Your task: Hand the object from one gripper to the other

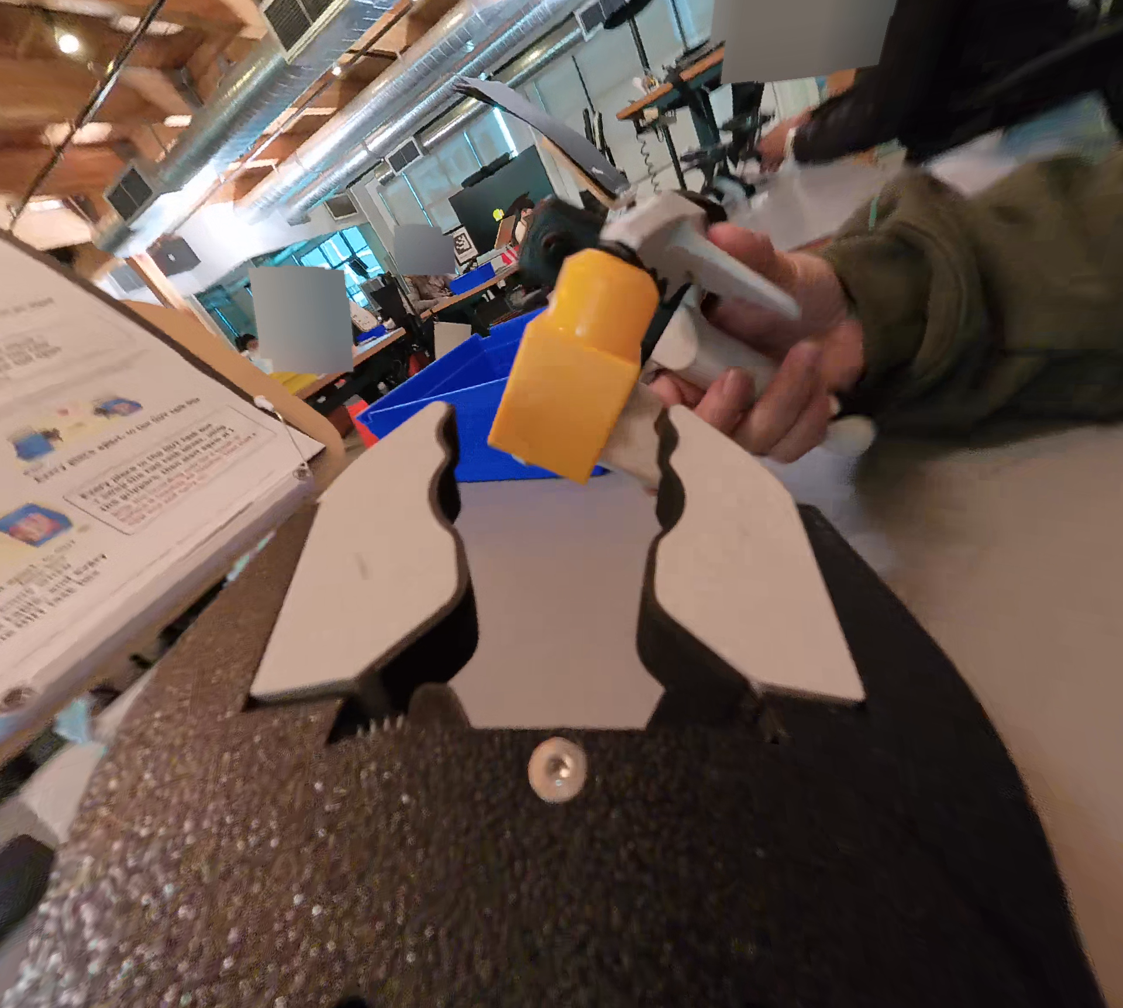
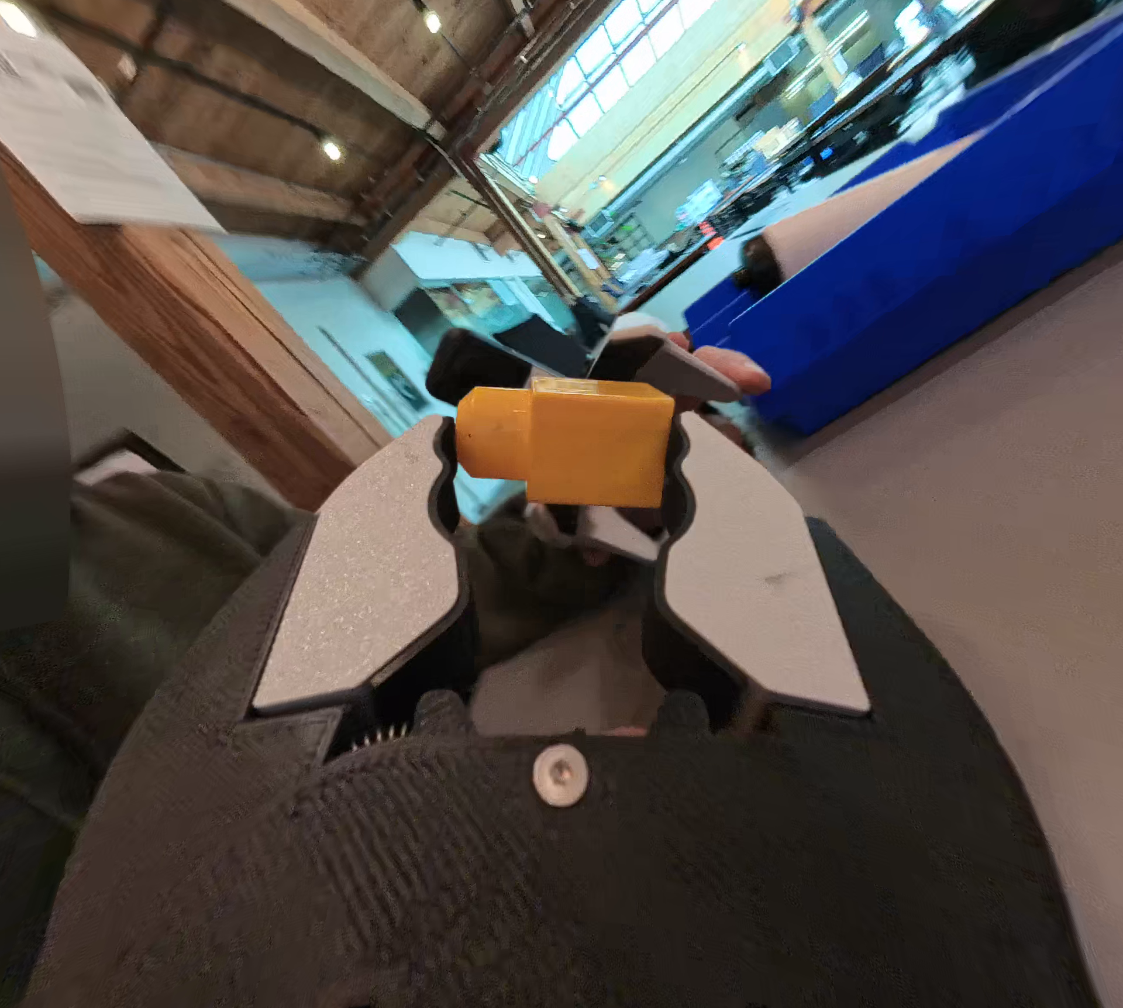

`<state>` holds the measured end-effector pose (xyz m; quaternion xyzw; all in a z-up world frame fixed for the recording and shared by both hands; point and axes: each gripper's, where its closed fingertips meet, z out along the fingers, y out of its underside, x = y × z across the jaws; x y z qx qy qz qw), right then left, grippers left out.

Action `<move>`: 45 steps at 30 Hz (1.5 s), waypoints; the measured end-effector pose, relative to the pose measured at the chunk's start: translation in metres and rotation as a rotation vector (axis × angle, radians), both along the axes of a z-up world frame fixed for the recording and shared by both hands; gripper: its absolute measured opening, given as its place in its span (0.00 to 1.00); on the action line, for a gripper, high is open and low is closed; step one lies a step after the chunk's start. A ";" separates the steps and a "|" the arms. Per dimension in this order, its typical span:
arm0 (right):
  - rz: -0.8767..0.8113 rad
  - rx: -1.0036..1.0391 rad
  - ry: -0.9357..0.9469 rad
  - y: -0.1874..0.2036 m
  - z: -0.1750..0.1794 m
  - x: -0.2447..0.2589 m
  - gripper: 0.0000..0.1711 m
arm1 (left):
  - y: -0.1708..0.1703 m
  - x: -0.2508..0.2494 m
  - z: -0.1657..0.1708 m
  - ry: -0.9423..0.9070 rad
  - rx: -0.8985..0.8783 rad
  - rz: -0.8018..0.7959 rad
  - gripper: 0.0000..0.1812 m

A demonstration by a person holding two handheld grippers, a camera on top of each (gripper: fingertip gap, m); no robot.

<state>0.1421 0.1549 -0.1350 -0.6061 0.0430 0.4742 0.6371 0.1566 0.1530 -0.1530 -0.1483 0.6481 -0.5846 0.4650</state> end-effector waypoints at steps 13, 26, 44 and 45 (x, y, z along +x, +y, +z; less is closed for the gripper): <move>-0.312 0.444 -1.270 -0.014 -0.018 -0.018 0.39 | -0.025 -0.024 -0.012 0.987 -0.737 -0.645 0.36; -0.282 0.319 -1.400 -0.002 -0.046 -0.017 0.38 | -0.030 -0.020 -0.038 0.960 -0.579 -0.563 0.20; -0.625 -0.155 -0.587 0.031 -0.031 0.033 0.34 | 0.049 0.042 -0.035 0.118 0.417 0.675 0.20; -0.643 -0.176 -0.623 0.031 -0.035 0.035 0.33 | 0.046 0.042 -0.035 0.102 0.455 0.678 0.20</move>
